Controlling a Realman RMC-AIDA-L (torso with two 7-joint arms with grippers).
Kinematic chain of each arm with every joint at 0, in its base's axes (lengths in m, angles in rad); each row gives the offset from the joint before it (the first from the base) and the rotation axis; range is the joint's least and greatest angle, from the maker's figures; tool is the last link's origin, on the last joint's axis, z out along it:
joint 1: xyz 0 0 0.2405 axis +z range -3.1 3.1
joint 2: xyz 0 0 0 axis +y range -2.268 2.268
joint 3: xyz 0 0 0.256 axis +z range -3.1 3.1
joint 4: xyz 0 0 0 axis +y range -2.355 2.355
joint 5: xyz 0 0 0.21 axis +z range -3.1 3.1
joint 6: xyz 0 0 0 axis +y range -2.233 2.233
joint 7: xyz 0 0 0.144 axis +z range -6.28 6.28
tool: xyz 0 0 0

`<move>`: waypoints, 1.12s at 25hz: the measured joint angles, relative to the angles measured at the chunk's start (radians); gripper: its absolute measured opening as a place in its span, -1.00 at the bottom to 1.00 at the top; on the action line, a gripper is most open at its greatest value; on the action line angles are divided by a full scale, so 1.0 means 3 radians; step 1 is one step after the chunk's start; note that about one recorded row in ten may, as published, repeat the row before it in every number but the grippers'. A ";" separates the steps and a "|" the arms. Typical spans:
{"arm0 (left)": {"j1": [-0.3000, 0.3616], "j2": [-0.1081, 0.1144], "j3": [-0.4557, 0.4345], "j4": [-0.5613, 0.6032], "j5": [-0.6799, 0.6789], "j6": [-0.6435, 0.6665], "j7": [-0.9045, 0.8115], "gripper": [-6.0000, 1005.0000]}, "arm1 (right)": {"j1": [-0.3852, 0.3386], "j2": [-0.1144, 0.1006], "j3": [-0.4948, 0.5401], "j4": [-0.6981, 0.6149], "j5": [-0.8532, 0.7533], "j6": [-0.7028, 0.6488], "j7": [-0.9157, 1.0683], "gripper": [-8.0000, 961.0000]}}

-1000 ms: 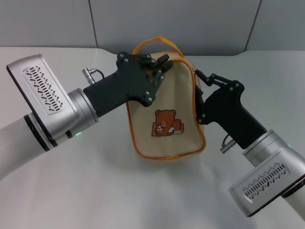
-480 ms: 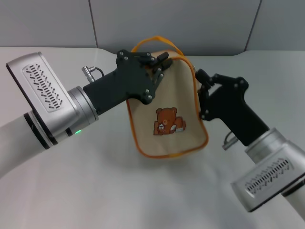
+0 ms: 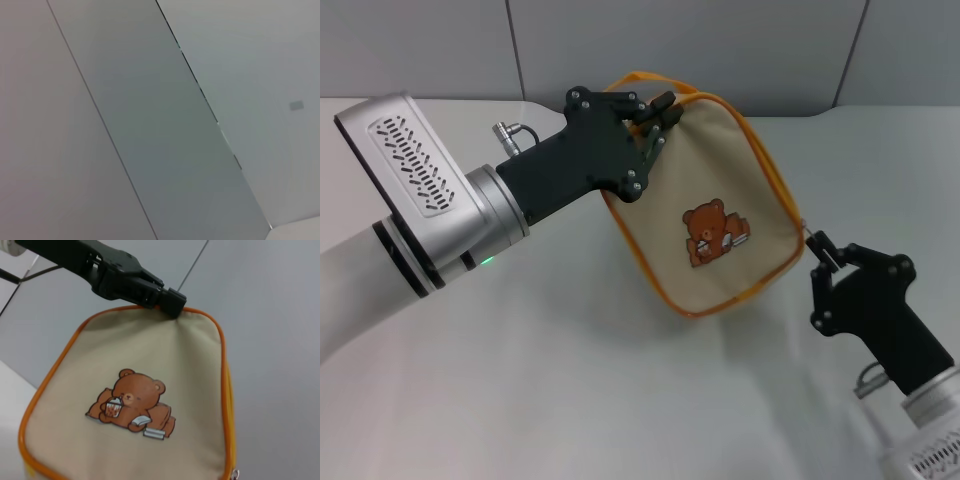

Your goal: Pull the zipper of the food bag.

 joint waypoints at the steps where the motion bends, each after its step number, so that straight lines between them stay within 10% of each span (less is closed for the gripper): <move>1: -0.0009 -0.0003 0.0000 -0.0003 0.0000 0.0000 0.0000 -0.88 | -0.0014 0.0000 -0.0009 -0.0012 0.0000 -0.0038 0.0025 -0.98; 10: 0.0124 -0.0082 0.0009 -0.0131 -0.0286 -0.0019 -0.0455 -0.90 | -0.0042 -0.0008 0.0019 -0.0077 0.0007 -0.0428 0.0554 -0.81; 20: 0.0211 -0.0081 0.0346 -0.0464 -0.0884 -0.0053 -0.0809 -0.84 | 0.0025 -0.0032 -0.0215 -0.1438 -0.0316 -0.0461 0.3660 -0.23; 26: 0.0283 -0.0024 0.0373 -0.0441 -0.0605 0.0297 -0.0952 -0.80 | 0.0091 -0.0069 -0.0611 -0.2252 -0.0737 -0.0631 0.4905 0.16; 28: 0.0255 0.0114 0.0349 -0.0331 -0.0041 0.0452 -0.1314 -0.72 | 0.0136 -0.0117 -0.0783 -0.2436 -0.0901 -0.0693 0.5187 0.35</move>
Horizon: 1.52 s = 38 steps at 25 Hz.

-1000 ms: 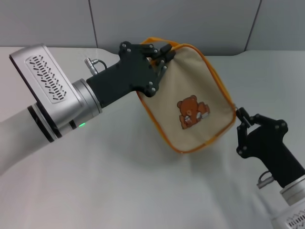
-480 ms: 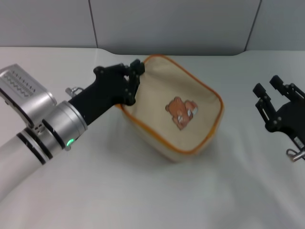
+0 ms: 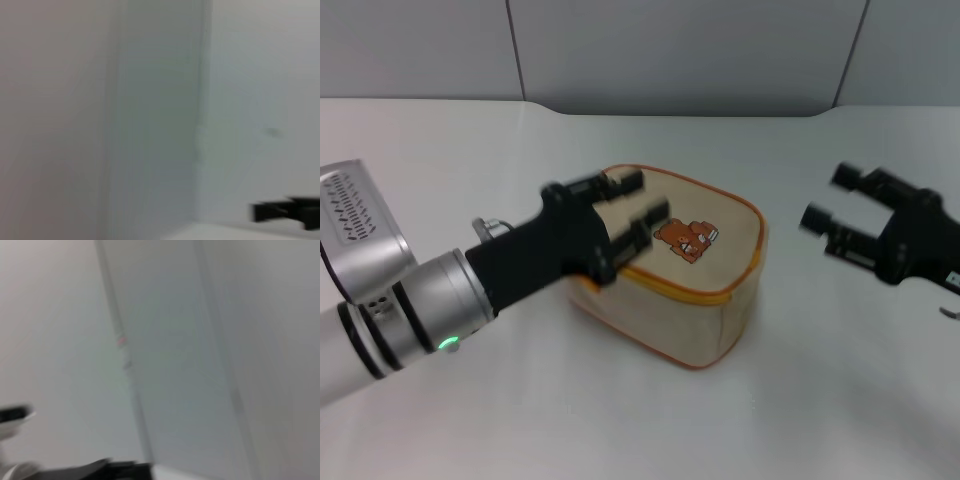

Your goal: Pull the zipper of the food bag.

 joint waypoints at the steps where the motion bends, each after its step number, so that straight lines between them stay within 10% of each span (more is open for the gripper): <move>1: -0.0009 0.0049 -0.0014 0.0046 0.0206 0.0036 -0.0131 -0.65 | 0.0028 -0.0030 -0.0080 -0.0067 -0.0086 -0.0041 0.0108 0.44; 8: 0.0003 0.0267 -0.0899 0.0162 0.1667 0.0767 -0.0757 0.05 | 0.0267 -0.0212 -0.0317 -0.0254 -0.0823 -0.0535 0.0408 0.59; 18: 0.0068 0.0279 -0.1706 0.0173 0.2679 0.1381 -0.0841 0.62 | 0.0393 -0.0208 -0.0329 -0.0337 -0.1062 -0.0646 0.0512 0.60; 38: 0.0332 0.0201 -0.1856 0.0278 0.2715 0.1424 -0.0611 0.62 | 0.0390 -0.0167 -0.0293 -0.0373 -0.1045 -0.0682 0.0494 0.60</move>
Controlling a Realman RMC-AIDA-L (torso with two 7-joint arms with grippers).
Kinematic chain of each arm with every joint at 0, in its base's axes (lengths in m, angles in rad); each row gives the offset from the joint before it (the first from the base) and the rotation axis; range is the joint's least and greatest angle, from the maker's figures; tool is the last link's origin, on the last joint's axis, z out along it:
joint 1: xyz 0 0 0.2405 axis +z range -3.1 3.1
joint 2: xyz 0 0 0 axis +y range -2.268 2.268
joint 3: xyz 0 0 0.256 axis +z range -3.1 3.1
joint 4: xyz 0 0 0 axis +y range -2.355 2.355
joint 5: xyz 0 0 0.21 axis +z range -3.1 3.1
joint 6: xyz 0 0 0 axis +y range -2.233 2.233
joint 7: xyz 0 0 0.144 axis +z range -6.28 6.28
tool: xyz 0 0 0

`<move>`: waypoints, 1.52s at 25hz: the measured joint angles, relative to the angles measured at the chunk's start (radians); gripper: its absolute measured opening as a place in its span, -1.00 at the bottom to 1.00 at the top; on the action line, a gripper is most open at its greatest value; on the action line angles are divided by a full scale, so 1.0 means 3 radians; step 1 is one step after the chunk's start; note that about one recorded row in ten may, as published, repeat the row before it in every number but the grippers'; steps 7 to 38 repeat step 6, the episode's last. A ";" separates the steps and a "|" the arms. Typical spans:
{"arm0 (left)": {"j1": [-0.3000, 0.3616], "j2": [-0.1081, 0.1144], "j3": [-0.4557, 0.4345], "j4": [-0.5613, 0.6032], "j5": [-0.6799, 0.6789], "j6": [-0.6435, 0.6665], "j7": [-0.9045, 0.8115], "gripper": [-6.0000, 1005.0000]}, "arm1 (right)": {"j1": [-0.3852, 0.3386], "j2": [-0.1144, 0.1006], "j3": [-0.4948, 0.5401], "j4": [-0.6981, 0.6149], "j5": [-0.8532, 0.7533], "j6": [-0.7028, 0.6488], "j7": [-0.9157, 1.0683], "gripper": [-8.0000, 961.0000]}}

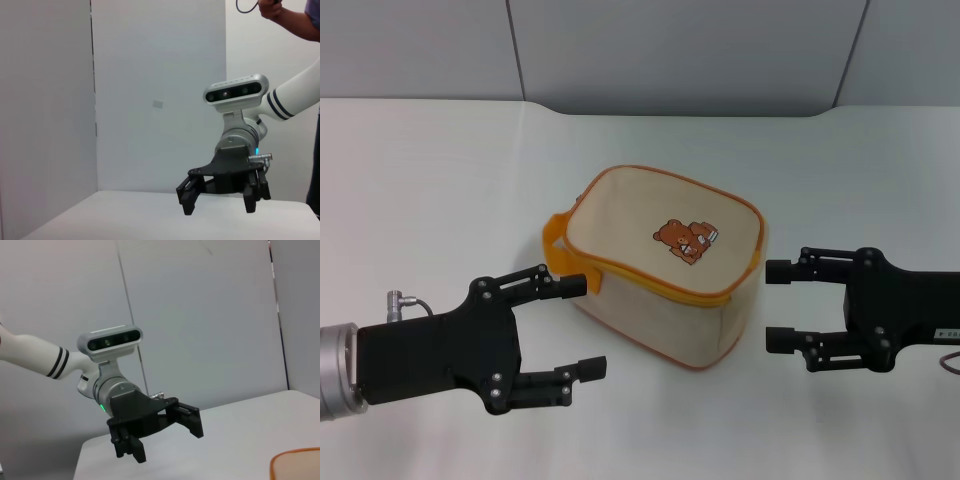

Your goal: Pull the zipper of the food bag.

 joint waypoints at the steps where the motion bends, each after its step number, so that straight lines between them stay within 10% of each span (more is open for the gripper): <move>1: 0.0000 0.0000 0.0000 0.0000 0.0000 0.0000 0.0000 0.62 | -0.0001 0.0006 0.0000 -0.0014 0.0000 0.0006 0.0000 0.60; 38: 0.0010 -0.0011 -0.0023 0.0000 0.0003 0.0002 0.0017 0.62 | -0.0018 0.0052 -0.0001 -0.0093 0.0000 0.0041 -0.0001 0.60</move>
